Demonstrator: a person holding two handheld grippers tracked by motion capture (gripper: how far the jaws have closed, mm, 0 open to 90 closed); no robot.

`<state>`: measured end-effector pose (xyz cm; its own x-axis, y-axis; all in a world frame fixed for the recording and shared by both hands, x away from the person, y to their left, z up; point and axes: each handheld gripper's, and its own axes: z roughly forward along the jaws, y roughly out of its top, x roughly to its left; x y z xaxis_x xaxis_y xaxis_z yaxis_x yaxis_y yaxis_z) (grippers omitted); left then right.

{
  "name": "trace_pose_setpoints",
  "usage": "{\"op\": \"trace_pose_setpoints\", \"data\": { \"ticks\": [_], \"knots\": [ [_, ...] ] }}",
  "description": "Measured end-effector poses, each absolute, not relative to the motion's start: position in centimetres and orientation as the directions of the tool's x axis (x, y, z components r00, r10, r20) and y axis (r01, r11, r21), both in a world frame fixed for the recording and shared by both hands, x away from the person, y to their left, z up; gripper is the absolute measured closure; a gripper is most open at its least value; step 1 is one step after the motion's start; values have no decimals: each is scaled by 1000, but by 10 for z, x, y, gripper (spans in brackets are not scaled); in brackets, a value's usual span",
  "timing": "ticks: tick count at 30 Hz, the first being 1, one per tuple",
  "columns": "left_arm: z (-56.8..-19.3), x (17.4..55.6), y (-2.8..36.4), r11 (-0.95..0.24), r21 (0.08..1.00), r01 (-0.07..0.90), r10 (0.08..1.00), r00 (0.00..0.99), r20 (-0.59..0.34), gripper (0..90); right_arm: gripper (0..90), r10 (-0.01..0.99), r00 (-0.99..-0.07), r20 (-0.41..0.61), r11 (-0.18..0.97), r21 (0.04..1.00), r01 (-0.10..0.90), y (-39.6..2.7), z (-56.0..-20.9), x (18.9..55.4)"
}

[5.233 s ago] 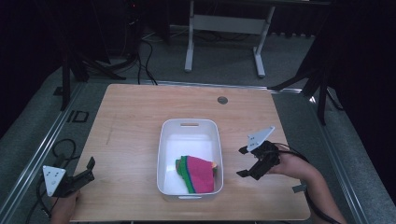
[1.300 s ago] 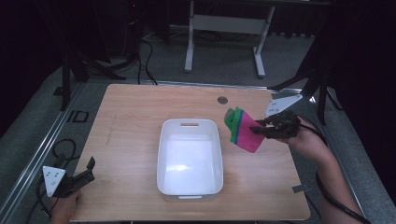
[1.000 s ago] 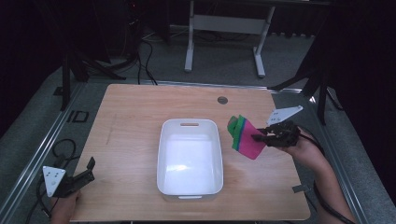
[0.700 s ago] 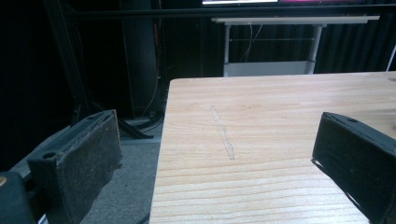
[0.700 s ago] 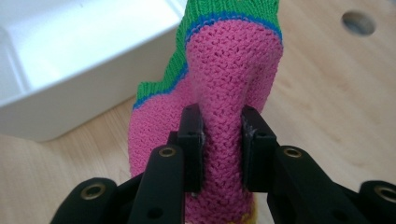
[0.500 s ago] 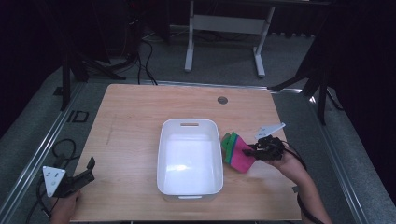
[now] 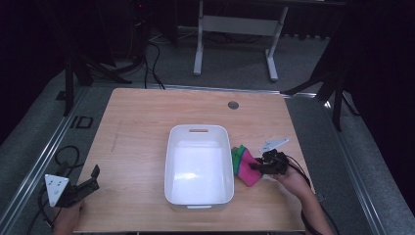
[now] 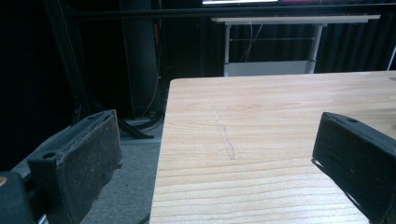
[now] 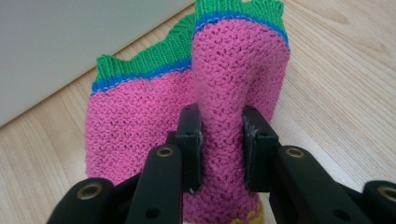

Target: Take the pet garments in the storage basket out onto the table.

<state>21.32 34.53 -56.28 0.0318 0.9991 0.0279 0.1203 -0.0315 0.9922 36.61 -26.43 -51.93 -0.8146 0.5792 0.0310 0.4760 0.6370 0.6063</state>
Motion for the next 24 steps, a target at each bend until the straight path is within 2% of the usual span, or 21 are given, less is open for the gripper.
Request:
{"op": "trace_pose_setpoints", "data": {
  "ticks": [2,7,11,17,22,24],
  "knots": [
    [-563,213,345,-30,992,119,999,32,27,18,672,578,-815,30,639,605,475,-264,-518,366],
    [-563,213,346,-30,992,119,999,32,26,18,460,557,-831,0,648,626,434,-264,-503,362],
    [-563,213,346,-30,992,119,999,32,26,18,347,560,-828,-18,634,653,414,-267,-487,361],
    [-563,213,345,-30,993,117,999,31,26,18,138,606,-795,-32,572,712,407,-278,-471,362],
    [-563,213,345,-30,993,117,999,31,27,18,132,642,-766,-23,517,751,410,-292,-467,363],
    [-563,213,345,-29,993,116,999,32,26,18,131,691,-722,-30,453,796,401,-305,-465,361]
  ]
}}
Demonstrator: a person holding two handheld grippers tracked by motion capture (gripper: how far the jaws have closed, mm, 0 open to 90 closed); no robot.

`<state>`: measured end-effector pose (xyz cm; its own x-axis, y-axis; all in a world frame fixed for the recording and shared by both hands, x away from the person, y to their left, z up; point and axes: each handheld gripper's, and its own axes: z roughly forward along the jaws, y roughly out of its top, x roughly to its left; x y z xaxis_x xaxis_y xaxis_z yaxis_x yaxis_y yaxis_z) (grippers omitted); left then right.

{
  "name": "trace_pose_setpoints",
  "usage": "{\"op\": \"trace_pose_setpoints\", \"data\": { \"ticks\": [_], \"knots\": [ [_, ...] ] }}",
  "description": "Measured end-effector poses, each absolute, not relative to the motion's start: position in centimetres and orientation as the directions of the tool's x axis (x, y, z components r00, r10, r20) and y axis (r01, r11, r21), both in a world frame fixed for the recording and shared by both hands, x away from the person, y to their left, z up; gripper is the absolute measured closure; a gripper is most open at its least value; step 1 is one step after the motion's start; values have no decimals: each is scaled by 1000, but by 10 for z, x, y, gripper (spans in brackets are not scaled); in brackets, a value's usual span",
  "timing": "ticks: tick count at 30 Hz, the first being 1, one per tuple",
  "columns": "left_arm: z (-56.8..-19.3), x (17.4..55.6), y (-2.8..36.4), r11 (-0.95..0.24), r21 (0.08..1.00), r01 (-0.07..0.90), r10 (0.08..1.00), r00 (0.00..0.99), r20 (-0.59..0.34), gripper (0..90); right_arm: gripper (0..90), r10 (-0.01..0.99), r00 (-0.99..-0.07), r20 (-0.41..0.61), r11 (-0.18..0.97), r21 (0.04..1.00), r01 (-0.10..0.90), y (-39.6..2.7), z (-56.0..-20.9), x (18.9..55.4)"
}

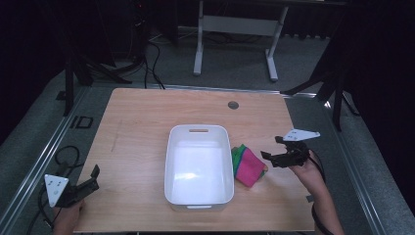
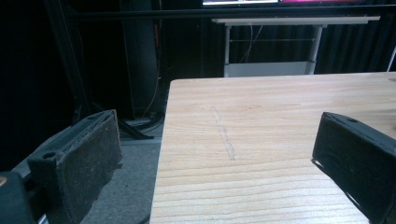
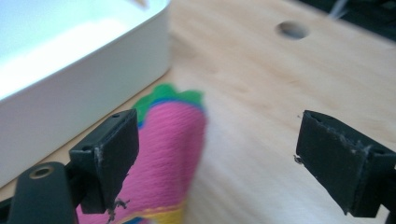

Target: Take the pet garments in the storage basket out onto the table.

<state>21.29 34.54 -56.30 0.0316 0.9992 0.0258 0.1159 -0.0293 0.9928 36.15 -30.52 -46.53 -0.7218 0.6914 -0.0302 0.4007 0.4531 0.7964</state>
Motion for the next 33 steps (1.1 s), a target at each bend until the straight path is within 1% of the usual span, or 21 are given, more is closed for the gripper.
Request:
{"op": "trace_pose_setpoints", "data": {
  "ticks": [7,13,17,22,27,33],
  "knots": [
    [-563,213,346,-26,993,116,999,32,22,18,133,811,-582,-58,324,873,365,-333,-465,357],
    [-563,213,346,-27,993,115,999,32,23,18,134,869,-490,-75,282,888,364,-354,-474,351],
    [-563,213,346,-25,993,114,999,30,22,18,134,897,-438,-66,247,895,371,-365,-482,345],
    [-563,213,345,-28,993,114,999,29,25,18,134,936,-346,-60,197,906,374,-378,-497,337],
    [-563,213,346,-26,993,114,999,29,23,18,133,951,-302,-63,182,904,386,-387,-512,329],
    [-563,213,345,-26,993,113,999,28,23,18,133,967,-252,-39,139,909,394,-393,-530,318]
  ]
}}
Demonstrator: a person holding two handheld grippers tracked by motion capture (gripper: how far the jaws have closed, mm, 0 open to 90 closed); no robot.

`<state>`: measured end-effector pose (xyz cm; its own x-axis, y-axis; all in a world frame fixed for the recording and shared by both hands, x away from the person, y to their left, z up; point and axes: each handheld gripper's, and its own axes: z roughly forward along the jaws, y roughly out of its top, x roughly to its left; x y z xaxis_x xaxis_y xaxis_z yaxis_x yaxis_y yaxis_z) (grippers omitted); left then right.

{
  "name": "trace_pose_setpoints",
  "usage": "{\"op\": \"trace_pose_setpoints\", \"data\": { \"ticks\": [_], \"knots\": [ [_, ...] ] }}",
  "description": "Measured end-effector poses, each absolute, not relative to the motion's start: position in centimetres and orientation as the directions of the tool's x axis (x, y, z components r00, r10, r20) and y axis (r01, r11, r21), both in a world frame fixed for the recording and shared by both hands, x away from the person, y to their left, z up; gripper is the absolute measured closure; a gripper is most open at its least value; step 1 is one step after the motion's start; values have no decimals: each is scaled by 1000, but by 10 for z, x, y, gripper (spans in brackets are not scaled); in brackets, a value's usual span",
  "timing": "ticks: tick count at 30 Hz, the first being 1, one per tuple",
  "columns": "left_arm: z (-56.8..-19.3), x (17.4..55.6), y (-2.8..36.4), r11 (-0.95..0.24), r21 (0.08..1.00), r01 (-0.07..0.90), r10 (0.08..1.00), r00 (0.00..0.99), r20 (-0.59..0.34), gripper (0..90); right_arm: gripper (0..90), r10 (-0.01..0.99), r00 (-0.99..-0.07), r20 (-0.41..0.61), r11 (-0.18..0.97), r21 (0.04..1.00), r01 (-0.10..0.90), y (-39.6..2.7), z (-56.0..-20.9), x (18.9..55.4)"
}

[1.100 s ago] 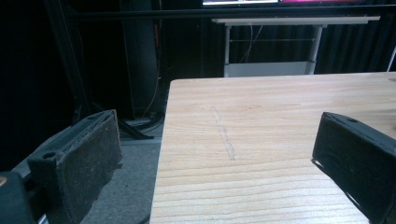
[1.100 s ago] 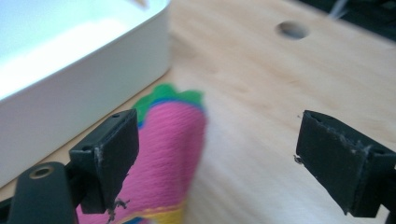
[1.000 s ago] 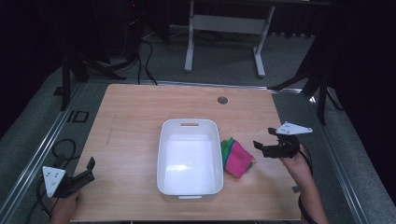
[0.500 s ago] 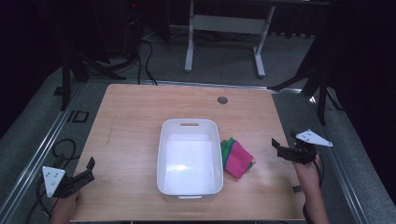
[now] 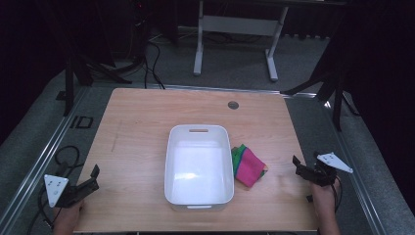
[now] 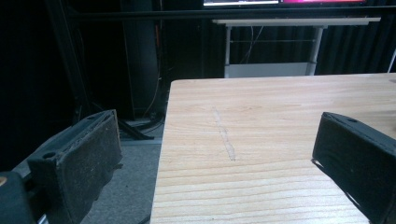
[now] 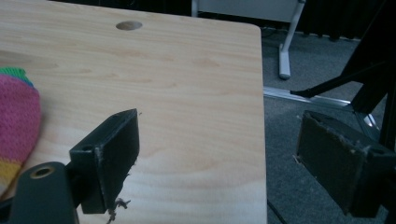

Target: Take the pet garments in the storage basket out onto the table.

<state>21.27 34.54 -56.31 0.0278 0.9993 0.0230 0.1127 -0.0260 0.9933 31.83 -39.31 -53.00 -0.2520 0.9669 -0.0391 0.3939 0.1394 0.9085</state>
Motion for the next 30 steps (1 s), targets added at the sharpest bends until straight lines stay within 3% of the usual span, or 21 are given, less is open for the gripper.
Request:
{"op": "trace_pose_setpoints", "data": {
  "ticks": [12,30],
  "knots": [
    [-563,213,345,-27,993,113,999,27,24,18,134,984,-177,-24,85,934,348,-400,-547,291],
    [-563,212,345,-31,993,113,999,28,28,18,136,989,-150,-12,59,947,315,-404,-554,272]
  ]
}}
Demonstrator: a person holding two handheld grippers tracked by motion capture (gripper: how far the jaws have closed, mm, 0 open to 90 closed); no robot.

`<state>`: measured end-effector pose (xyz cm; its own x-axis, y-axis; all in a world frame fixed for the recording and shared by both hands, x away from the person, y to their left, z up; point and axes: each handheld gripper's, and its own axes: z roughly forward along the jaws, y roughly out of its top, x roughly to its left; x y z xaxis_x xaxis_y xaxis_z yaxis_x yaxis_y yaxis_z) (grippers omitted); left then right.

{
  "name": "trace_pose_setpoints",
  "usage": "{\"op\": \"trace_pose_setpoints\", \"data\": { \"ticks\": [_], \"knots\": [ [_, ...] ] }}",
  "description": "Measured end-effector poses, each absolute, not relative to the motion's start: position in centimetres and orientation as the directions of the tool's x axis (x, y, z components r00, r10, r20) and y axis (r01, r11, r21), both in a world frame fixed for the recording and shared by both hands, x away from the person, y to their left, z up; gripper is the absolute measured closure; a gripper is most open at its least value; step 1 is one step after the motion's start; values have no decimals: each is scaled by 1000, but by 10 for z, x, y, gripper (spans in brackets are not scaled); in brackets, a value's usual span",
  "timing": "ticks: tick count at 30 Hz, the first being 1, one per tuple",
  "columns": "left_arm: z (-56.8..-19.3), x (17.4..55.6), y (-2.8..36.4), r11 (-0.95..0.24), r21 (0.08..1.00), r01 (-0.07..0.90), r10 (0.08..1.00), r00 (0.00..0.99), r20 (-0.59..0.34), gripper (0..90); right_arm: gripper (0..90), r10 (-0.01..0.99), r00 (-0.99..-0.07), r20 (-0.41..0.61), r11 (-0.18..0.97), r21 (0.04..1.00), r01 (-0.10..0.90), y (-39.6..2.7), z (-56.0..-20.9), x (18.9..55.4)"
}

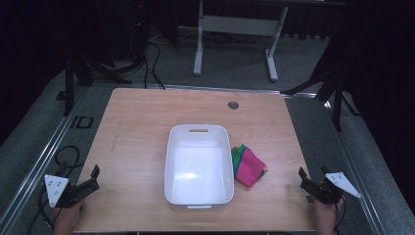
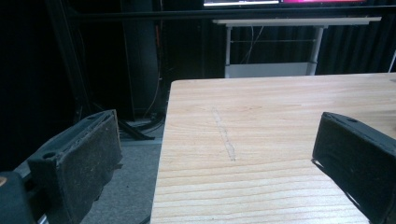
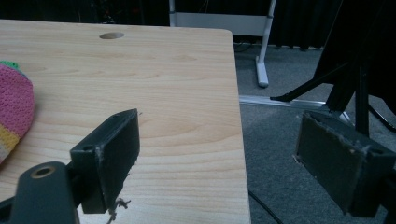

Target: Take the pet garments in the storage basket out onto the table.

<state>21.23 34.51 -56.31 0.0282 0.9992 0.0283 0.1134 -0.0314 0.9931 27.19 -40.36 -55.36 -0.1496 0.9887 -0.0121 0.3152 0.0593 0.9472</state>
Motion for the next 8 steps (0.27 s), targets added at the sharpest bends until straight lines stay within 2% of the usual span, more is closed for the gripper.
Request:
{"op": "trace_pose_setpoints", "data": {
  "ticks": [8],
  "knots": [
    [-563,213,345,-28,993,113,999,29,25,18,138,988,-157,-10,61,945,323,-404,-555,273]
  ]
}}
